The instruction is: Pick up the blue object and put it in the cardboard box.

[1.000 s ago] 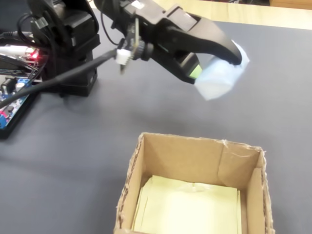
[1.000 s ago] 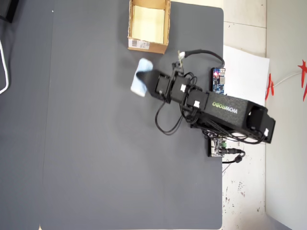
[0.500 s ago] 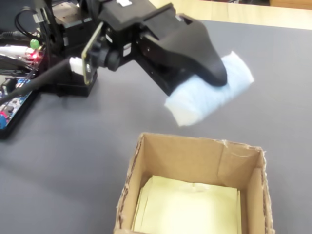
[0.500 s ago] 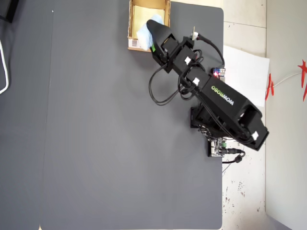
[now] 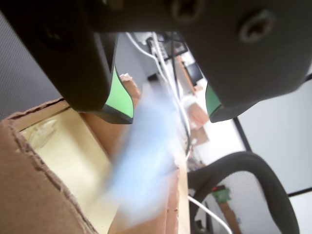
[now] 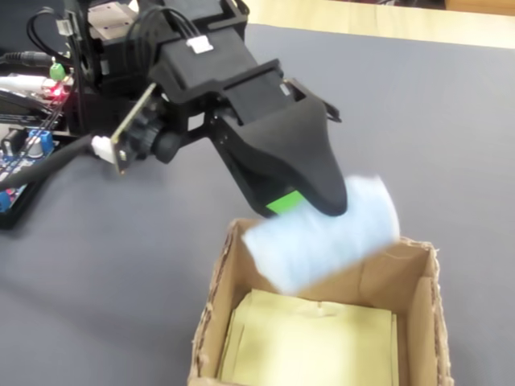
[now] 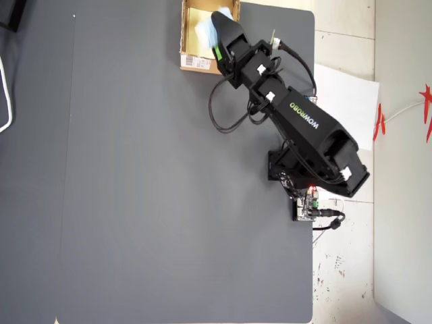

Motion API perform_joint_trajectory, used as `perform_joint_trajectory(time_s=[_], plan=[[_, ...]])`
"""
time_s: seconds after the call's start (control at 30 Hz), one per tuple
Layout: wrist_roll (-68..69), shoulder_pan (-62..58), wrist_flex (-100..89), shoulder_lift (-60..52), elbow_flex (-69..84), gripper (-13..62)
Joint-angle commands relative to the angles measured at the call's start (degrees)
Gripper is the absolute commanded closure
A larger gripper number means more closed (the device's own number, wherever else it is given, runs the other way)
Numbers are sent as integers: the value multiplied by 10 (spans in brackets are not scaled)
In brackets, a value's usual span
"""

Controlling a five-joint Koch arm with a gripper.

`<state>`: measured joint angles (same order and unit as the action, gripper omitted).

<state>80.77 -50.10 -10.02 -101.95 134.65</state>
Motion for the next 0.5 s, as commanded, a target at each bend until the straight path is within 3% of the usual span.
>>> perform_joint_trajectory(time_s=[0.0,0.47], plan=[[1,0,-25,-2,-59,202],[53,105,-99,-94,24,202]])
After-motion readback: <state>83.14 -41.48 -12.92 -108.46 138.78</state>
